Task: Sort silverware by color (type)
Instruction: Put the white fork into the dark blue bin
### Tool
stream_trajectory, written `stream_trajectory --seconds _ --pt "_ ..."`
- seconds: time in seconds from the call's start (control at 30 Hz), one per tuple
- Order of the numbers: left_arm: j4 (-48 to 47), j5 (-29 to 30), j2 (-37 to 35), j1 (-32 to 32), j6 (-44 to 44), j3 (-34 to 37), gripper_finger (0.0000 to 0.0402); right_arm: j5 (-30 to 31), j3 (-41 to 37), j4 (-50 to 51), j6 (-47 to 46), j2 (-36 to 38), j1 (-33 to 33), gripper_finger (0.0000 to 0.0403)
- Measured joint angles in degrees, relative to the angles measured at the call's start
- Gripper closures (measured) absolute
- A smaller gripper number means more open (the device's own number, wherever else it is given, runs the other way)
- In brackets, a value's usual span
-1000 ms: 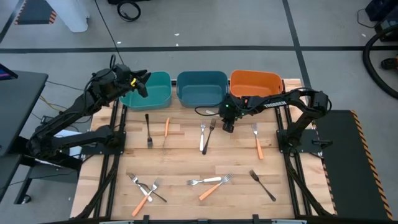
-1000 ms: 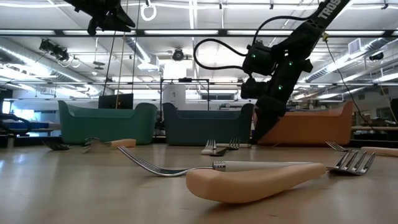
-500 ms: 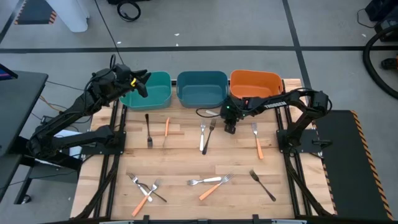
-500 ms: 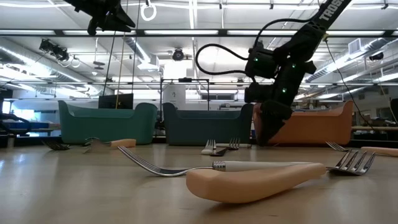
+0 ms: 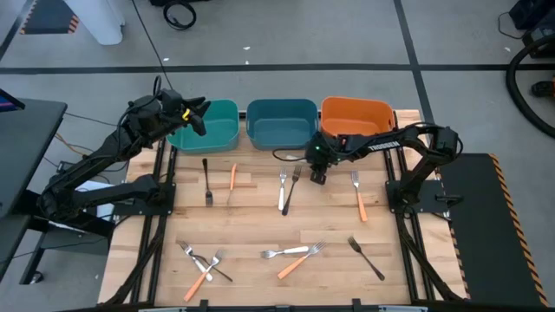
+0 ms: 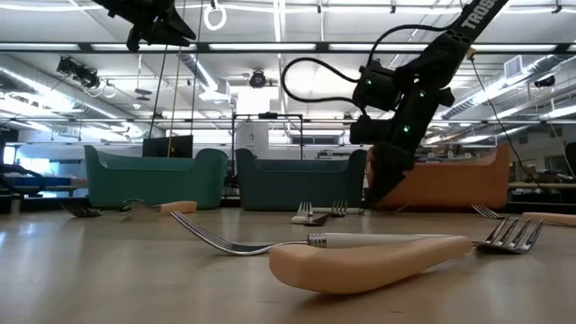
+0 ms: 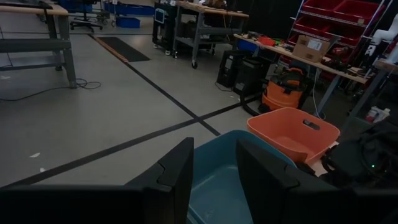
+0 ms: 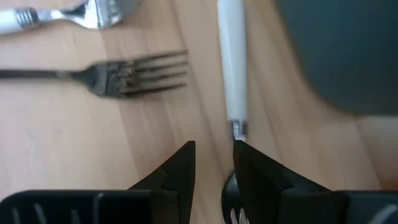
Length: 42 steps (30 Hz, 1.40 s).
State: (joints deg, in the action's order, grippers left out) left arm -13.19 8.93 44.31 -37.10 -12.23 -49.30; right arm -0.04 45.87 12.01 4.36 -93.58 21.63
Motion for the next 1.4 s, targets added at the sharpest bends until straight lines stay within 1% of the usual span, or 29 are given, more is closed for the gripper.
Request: stream_trajectory --seconds 0.13,0.33,0.53,0.67,0.87,1.0,1.17,1.27,1.4 --pt "0.0 0.0 0.0 0.0 0.0 0.0 0.0271 2.7 0.0 -1.8 1.2 -0.4 0.0 0.0286" --pt "0.0 0.0 0.0 0.0 0.0 0.0 0.0271 1.4 0.2 -2.7 1.0 -4.0 0.6 0.0286" --pt "-0.2 0.0 0.0 0.0 0.0 0.0 0.0271 1.0 0.2 -1.9 -1.2 -3.7 -0.1 0.029" --pt "-0.2 0.0 0.0 0.0 0.0 0.0 0.0271 0.6 0.3 -0.2 -2.2 -3.6 -0.3 0.0314" --pt "-0.4 0.0 0.0 0.0 1.1 0.0 0.0271 0.1 0.3 3.7 -5.8 -3.4 -1.2 0.0388" --pt "-0.4 0.0 0.0 0.0 1.3 0.0 0.0271 -0.4 0.3 4.2 -7.1 -3.2 -2.4 0.0389" --pt "-0.4 0.0 0.0 0.0 1.4 0.0 0.0271 -2.0 -0.2 6.2 -9.4 -0.1 -3.8 0.0397" --pt "-0.4 0.0 0.0 0.0 1.4 0.0 0.0271 -2.1 -0.3 7.0 -10.9 3.6 -4.0 0.04" --pt "-0.4 0.0 0.0 0.0 1.4 0.0 0.0271 -1.9 -0.2 10.6 -13.4 8.9 -4.0 0.0401"
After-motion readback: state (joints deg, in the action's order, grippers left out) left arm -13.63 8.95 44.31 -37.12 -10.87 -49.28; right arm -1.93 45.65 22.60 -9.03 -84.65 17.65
